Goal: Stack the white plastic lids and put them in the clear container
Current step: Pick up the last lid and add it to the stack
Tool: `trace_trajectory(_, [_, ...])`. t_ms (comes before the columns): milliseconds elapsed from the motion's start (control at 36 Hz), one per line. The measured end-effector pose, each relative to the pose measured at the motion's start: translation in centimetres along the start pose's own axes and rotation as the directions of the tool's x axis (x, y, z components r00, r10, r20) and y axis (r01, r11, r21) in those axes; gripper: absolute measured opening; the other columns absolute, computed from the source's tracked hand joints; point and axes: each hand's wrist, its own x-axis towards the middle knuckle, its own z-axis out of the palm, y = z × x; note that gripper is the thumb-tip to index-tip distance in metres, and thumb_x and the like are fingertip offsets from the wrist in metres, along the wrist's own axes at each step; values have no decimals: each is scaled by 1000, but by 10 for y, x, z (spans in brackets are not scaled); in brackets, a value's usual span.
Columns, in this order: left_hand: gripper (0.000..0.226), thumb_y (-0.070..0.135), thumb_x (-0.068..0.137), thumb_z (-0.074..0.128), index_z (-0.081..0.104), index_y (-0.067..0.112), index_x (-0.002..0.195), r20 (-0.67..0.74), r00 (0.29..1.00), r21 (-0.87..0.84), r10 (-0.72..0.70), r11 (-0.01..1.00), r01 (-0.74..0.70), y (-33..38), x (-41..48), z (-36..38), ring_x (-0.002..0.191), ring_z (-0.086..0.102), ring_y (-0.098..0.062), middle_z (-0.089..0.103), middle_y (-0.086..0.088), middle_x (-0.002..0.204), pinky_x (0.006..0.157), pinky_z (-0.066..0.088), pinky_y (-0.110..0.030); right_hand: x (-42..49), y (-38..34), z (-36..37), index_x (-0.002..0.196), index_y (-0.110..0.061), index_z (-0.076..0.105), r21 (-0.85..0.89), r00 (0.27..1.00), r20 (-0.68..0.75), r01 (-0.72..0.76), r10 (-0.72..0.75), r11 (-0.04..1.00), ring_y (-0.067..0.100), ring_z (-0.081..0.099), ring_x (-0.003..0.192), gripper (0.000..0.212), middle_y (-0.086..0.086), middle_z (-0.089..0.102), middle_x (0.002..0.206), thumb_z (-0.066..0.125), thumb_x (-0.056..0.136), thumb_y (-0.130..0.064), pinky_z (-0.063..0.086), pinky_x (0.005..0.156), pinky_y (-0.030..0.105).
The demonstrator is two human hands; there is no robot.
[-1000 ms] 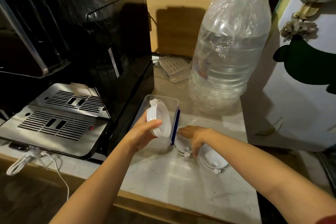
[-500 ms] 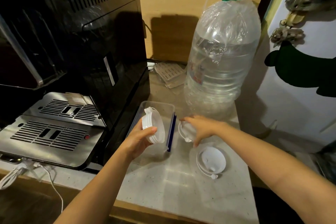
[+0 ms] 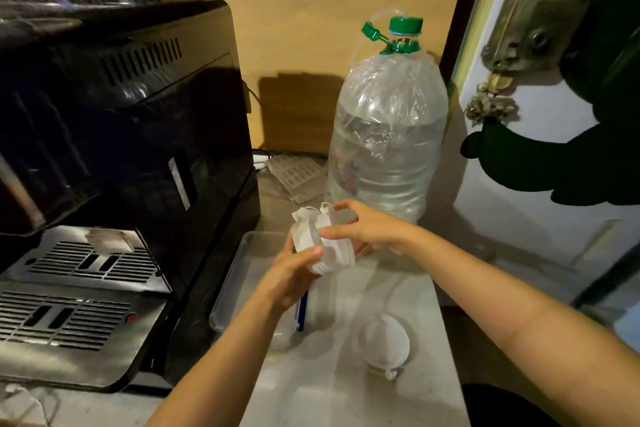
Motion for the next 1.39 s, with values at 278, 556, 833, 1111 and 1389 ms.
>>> trace_trajectory(278, [123,39,40,90,25,9,140,52,998,14,19,1000,-19,9,8,15,126,40,-47,36,-32,141,102,34,-60,-3,-13,-2,131,-25,35,-83,996,-83,24,-31,996,11,60,80,84,-8,56,92,70,63,-58,50,65,31])
trace_trajectory(556, [124,39,38,90,24,9,139,61,998,82,34,996,-39,12,10,12,120,49,-41,44,-30,134,92,47,-47,3,-17,6,128,-22,39,-136,997,-75,3,-13,991,11,61,71,85,0,56,103,62,61,-69,46,51,24])
trace_trajectory(833, [94,20,55,73,28,12,137,61,997,166,38,985,-47,6,9,-2,109,59,-28,54,-17,122,83,55,-36,7,-10,15,128,-21,37,-73,999,-33,-13,11,997,13,60,71,81,3,56,107,61,66,-66,47,52,24])
trace_trajectory(1111, [75,7,63,64,35,15,132,-5,1000,163,4,987,-3,-6,7,-12,99,60,-21,58,-7,111,77,56,-31,4,7,22,137,-20,30,-46,998,51,-21,24,999,25,63,94,77,9,51,131,44,77,-67,53,85,38])
trace_trajectory(1389, [71,9,61,60,36,19,126,-32,996,164,-83,983,87,-20,-8,-20,90,54,-17,51,-3,102,65,54,-24,-5,68,10,145,-21,15,-335,990,121,-23,67,942,22,38,129,88,5,23,153,68,77,-39,35,99,27])
